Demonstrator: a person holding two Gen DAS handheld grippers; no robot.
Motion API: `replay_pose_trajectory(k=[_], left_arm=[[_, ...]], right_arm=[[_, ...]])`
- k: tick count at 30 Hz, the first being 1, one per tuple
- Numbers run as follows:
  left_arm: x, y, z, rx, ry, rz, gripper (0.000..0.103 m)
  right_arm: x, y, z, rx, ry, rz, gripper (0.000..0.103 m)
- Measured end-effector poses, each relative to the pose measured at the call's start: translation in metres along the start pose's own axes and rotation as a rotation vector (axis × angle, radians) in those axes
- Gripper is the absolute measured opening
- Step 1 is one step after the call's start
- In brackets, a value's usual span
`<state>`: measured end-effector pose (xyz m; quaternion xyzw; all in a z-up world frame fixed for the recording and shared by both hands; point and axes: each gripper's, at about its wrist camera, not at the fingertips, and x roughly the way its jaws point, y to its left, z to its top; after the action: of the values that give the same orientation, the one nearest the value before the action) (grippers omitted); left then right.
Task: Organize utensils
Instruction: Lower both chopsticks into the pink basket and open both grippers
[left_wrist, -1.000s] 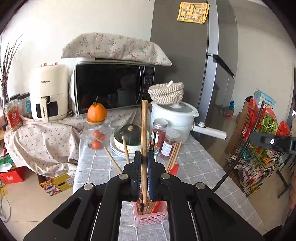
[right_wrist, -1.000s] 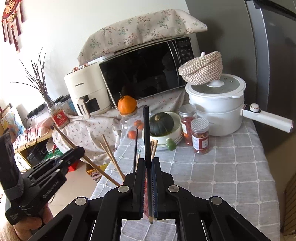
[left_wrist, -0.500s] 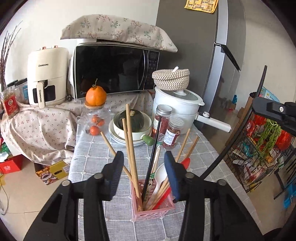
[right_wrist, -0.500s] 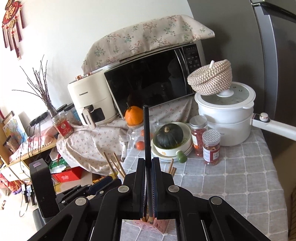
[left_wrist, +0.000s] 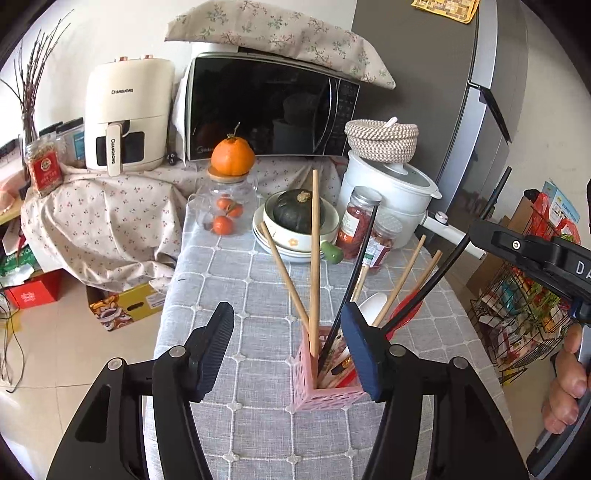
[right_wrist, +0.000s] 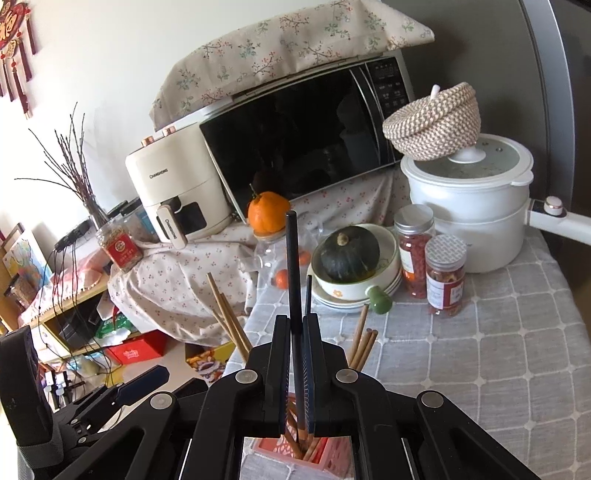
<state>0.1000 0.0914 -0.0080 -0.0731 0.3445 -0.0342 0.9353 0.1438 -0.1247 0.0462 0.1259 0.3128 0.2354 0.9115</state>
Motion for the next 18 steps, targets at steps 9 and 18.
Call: replay_pose_trajectory(k=[9, 18], left_arm=[[0.005, 0.003, -0.003, 0.009, 0.035, 0.009, 0.071], [0.008, -0.004, -0.011, 0.001, 0.08, -0.001, 0.084]], right_arm=[[0.025, -0.011, -0.006, 0.062, 0.05, 0.039, 0.014], [-0.016, -0.018, -0.004, 0.059, -0.01, 0.014, 0.049]])
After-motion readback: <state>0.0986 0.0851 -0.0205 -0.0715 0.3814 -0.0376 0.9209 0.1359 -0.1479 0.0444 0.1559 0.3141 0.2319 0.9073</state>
